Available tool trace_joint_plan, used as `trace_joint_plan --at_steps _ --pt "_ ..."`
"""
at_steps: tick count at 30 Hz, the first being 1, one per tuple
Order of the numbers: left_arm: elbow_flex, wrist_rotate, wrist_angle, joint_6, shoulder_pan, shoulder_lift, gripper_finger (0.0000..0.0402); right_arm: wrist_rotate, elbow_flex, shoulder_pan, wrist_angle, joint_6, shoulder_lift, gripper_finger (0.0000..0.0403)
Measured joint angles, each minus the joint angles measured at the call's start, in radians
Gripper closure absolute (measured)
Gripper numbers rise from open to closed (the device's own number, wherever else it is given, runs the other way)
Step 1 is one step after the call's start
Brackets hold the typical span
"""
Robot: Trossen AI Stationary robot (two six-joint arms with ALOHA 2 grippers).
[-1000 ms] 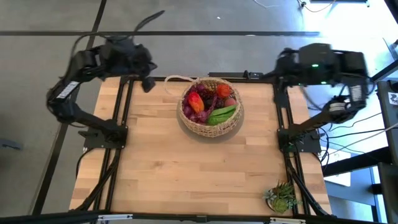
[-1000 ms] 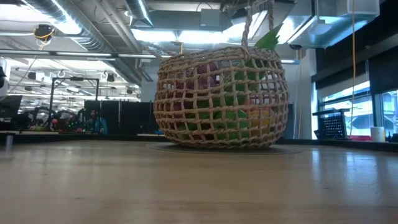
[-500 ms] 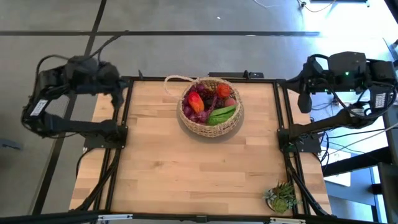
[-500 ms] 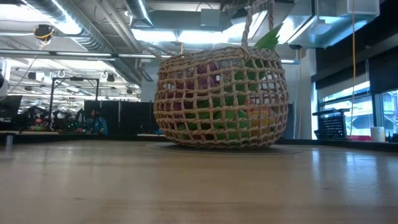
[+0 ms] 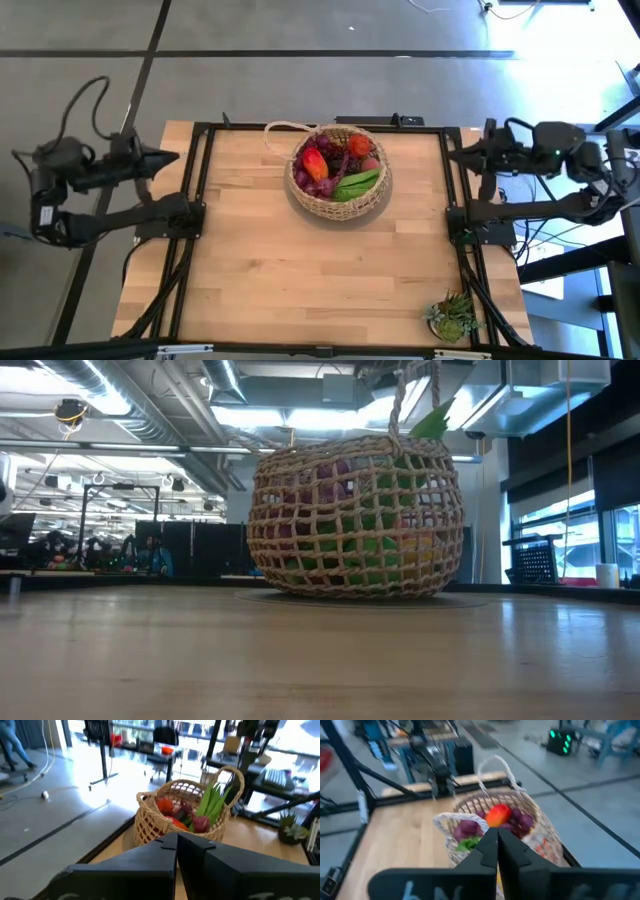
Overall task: Build produce basket
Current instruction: Return to Home Position
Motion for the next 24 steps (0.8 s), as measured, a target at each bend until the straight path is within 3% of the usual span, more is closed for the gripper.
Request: trace_joint_plan --at_steps 5,13,24 --pt "-0.088 -0.001 0.026 -0.026 0.000 -0.143 0.0401 -0.052 -0.194 0.000 0.173 0.019 -0.147 0.0403" --pt "-0.150 -0.012 0.056 -0.017 0.000 -0.271 0.0401 -0.078 -0.493 0.000 0.418 0.040 -0.342 0.0403" --pt "-0.220 -0.023 0.083 0.002 0.000 -0.272 0.0401 -0.079 -0.795 0.000 0.623 0.045 -0.632 0.0403"
